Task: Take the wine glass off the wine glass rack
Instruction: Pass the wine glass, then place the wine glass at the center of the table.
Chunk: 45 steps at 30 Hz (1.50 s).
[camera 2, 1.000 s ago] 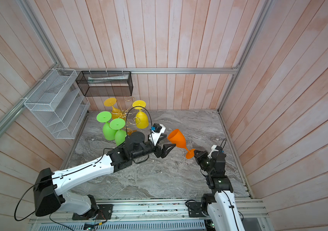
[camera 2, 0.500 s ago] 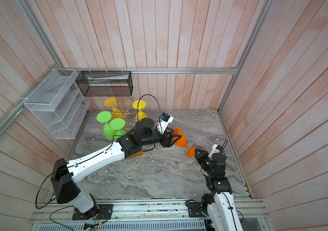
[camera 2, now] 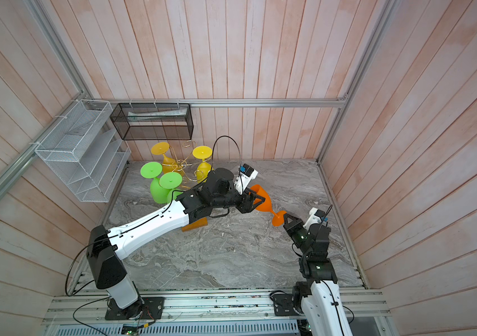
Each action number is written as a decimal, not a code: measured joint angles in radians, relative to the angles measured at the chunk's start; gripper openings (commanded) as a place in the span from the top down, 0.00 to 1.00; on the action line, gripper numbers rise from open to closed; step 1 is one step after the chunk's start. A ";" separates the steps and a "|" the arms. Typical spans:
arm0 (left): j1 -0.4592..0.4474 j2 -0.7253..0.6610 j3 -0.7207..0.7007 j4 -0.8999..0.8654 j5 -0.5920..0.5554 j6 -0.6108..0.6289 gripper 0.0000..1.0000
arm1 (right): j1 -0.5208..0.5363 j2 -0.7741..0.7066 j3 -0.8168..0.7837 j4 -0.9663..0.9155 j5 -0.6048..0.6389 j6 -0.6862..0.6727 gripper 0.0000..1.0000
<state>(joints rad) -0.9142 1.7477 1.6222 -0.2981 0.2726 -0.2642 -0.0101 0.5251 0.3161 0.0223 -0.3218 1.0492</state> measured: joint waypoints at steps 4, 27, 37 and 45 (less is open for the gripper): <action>0.000 0.012 0.030 -0.023 0.001 -0.004 0.60 | 0.000 -0.002 -0.005 0.017 0.004 -0.011 1.00; -0.005 0.047 0.104 -0.125 0.024 -0.010 1.00 | -0.001 0.019 -0.054 0.187 0.027 -0.093 1.00; 0.004 0.061 0.118 -0.173 0.000 0.001 1.00 | -0.002 0.024 -0.046 0.186 0.064 -0.145 0.60; 0.004 0.089 0.188 -0.258 -0.067 0.037 1.00 | -0.002 0.073 0.064 0.103 0.161 -0.224 0.41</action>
<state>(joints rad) -0.9100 1.8366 1.8103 -0.5560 0.2058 -0.2268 -0.0120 0.5983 0.3801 0.1249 -0.1604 0.8249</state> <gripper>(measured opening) 0.062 0.572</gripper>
